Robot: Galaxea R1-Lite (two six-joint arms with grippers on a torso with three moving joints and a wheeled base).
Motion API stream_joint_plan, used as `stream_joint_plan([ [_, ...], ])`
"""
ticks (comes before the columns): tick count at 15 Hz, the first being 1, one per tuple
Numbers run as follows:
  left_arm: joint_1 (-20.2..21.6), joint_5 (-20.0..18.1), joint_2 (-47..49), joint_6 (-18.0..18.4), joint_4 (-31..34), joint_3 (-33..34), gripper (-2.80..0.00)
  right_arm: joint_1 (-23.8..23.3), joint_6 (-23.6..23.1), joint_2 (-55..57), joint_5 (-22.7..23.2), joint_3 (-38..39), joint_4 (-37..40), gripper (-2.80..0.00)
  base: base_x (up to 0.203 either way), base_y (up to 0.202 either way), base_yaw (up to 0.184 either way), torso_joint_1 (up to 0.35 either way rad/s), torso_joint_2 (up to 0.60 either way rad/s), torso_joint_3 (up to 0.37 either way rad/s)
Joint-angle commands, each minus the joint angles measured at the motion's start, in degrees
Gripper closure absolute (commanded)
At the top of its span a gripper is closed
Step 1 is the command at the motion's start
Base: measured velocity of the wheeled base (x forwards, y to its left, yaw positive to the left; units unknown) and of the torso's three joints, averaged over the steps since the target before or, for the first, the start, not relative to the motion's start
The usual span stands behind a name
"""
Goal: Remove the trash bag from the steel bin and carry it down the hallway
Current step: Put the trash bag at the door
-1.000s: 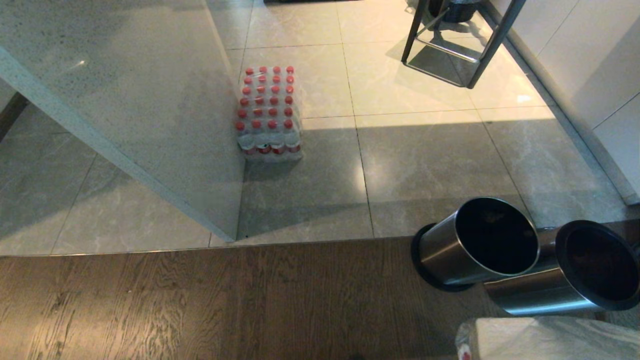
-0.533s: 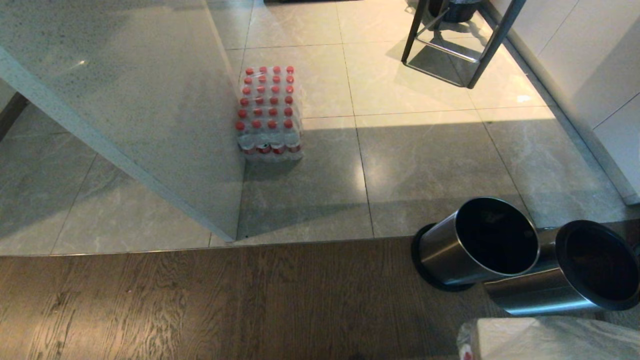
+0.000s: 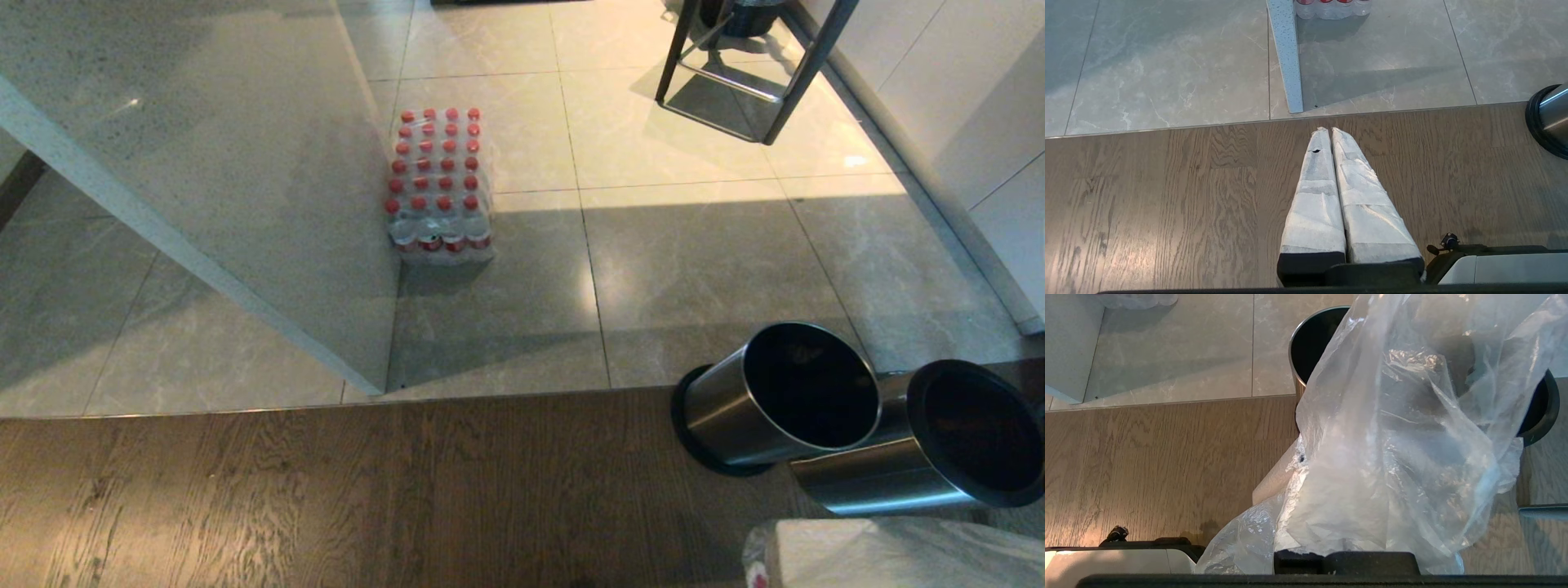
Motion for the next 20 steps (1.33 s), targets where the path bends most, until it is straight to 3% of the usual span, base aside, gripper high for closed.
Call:
stream_joint_plan([
  [1,0.00,0.00,0.00,0.02,0.00,0.00,0.00,-0.06,0.05,0.09,0.00,0.09,-0.04,0.00,0.000,0.000,0.000,0.000,0.00,0.000],
  [20,0.00,0.00,0.00,0.02,0.00,0.00,0.00,-0.06,-0.08,0.09,0.00,0.09,-0.04,0.00,0.000,0.000,0.000,0.000,0.00,0.000],
])
